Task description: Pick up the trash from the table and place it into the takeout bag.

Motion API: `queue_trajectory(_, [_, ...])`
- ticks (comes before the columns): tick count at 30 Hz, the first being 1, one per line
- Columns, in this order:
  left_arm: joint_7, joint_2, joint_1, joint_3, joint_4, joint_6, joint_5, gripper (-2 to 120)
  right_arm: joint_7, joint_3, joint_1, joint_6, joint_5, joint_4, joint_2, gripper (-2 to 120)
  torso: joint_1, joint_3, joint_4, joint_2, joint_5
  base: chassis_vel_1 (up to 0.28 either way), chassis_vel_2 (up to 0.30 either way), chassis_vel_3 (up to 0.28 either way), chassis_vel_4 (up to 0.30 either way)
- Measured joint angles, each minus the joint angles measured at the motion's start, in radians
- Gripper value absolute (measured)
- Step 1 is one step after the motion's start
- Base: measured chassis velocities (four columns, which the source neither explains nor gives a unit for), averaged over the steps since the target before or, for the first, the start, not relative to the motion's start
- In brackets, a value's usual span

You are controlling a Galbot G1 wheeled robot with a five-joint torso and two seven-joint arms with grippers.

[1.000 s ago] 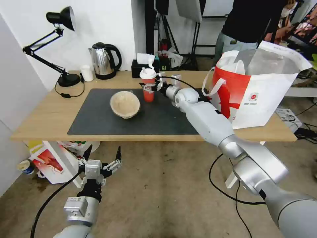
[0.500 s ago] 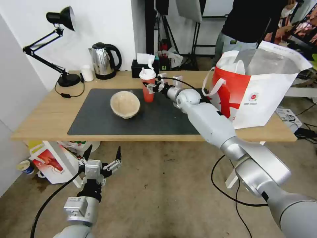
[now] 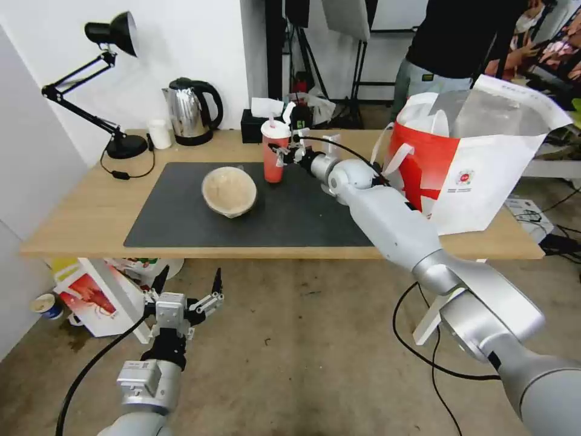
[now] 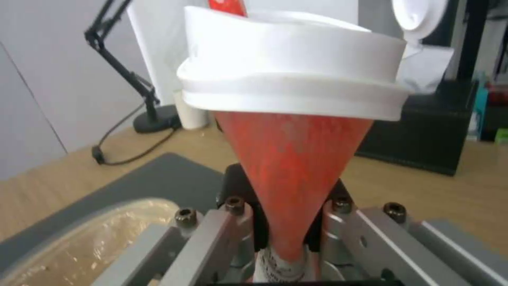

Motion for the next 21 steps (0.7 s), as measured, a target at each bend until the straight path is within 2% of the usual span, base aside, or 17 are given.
queue_trajectory(13, [0.000,0.000,0.000,0.000,0.000,0.000,0.000,100,0.079,0.031,0.120,-0.042,0.056,0.146,-0.095,10,0.000,0.000,0.0000,0.000,-0.0001,0.000,0.000,0.000,0.000])
queue_trajectory(21, [0.000,0.000,0.000,0.000,0.000,0.000,0.000,100,0.142,0.035,0.208,-0.086,0.083,0.231,-0.196,10,0.000,0.000,0.0000,0.000,0.0001,0.000,0.000,0.000,0.000])
